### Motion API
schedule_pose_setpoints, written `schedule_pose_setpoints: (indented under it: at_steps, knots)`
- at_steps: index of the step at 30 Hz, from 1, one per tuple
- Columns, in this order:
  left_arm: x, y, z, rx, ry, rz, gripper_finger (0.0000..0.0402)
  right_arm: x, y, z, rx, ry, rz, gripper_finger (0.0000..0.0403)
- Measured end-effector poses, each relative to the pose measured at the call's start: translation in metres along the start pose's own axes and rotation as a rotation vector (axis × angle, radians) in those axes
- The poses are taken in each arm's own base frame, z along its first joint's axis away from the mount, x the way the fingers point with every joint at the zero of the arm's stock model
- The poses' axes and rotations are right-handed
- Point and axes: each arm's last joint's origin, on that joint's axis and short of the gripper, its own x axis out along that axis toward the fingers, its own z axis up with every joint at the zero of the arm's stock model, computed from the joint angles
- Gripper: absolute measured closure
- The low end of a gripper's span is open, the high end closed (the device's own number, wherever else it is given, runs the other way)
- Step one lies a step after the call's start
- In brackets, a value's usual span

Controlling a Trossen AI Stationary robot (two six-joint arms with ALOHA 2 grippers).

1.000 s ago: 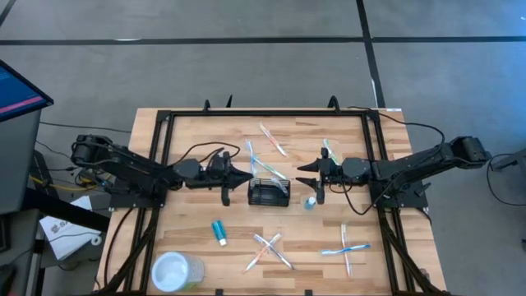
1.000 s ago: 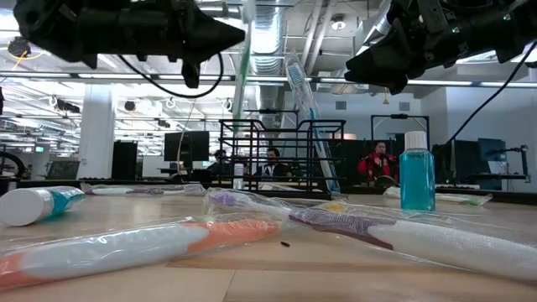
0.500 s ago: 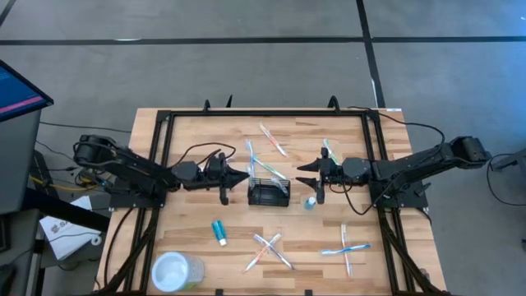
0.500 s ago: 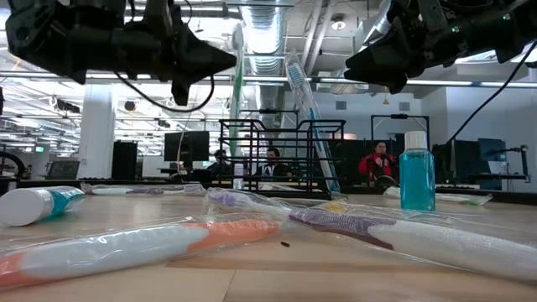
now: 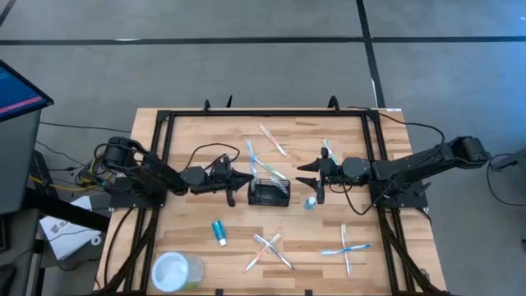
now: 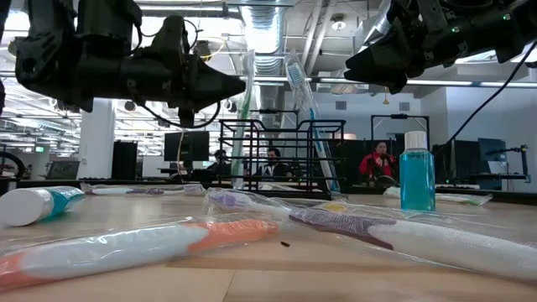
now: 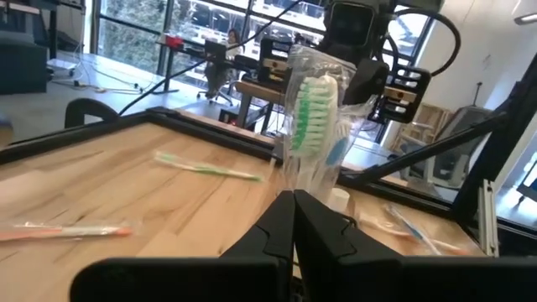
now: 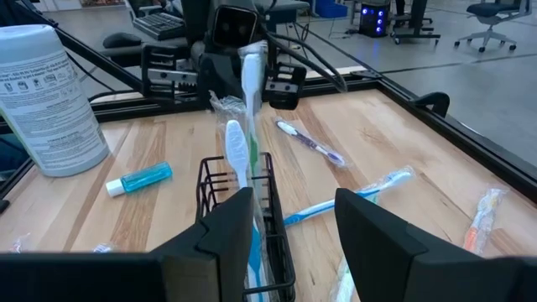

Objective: Pick & Place toothbrushing station
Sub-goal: Put the left green toothbrush into the wire organizer

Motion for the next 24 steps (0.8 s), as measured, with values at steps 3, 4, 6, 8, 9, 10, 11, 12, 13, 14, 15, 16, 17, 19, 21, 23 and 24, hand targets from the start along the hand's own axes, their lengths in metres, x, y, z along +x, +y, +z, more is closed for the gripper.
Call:
schedule_pose_setpoints:
  at_steps: [3,4,6,8,9,10,11,12,13,14,15,16,17,19,21,23,24]
  knots:
    - [0.0003,0.0007,-0.0023,0.002,0.004,0.005,0.0401,0.0,-0.0002,-0.0002,-0.002,0.002,-0.001,0.0242]
    - [0.0004,0.0009,-0.0031,0.003,0.006,0.008,0.0401,0.0,-0.0002,-0.0002,-0.002,0.002,-0.001,0.0242]
    - [0.0005,0.0014,-0.0047,0.005,0.013,0.014,0.0401,0.0,-0.0002,-0.0004,-0.002,0.004,-0.002,0.0242]
    - [0.0005,0.0013,-0.0042,0.004,0.008,0.013,0.0401,0.0,-0.0002,-0.0004,-0.002,0.004,-0.002,0.0242]
    - [0.0005,0.0013,-0.0043,0.004,0.009,0.014,0.0401,0.0,-0.0002,-0.0004,-0.002,0.004,-0.002,0.0242]
    - [0.0005,0.0014,-0.0045,0.005,0.011,0.014,0.0401,0.0,-0.0002,-0.0004,-0.002,0.004,-0.002,0.0242]
    - [0.0005,0.0013,-0.0044,0.005,0.01,0.014,0.0401,0.0,-0.0002,-0.0004,-0.002,0.004,-0.002,0.0242]
    - [0.0005,0.0014,-0.0044,0.005,0.01,0.014,0.0401,0.0,-0.0002,-0.0004,-0.002,0.004,-0.002,0.0242]
    - [0.0005,0.0014,-0.0044,0.005,0.01,0.014,0.0401,0.0,-0.0002,-0.0004,-0.002,0.004,-0.002,0.0242]
    - [0.0005,0.0014,-0.0046,0.005,0.012,0.014,0.0401,0.0,-0.0002,-0.0004,-0.002,0.004,-0.002,0.0242]
    - [0.0005,0.0014,-0.0047,0.006,0.013,0.015,0.0401,0.0,-0.0002,-0.0004,-0.002,0.004,-0.002,0.0242]
    - [0.0005,0.0016,-0.0052,0.008,0.019,0.016,0.0401,0.0,-0.0002,-0.0004,-0.002,0.004,-0.002,0.0242]
    - [0.0005,0.0019,-0.0064,0.011,0.031,0.02,0.0401,0.0,-0.0002,-0.0004,-0.002,0.004,-0.002,0.0242]
    - [0.0004,0.0025,-0.0084,0.017,0.051,0.025,0.04,0.0,-0.0002,-0.0004,-0.002,0.004,-0.002,0.0242]
    - [0.0003,0.0027,-0.0089,0.019,0.056,0.026,0.0398,0.0,-0.0002,-0.0004,-0.002,0.004,-0.001,0.0242]
    - [0.0003,0.0026,-0.0091,0.019,0.058,0.026,0.0395,0.0,-0.0002,-0.0004,-0.002,0.004,-0.001,0.0242]
    - [0.0002,0.0026,-0.0086,0.019,0.058,0.027,0.0393,0.0,-0.0002,-0.0004,-0.002,0.004,-0.002,0.0242]
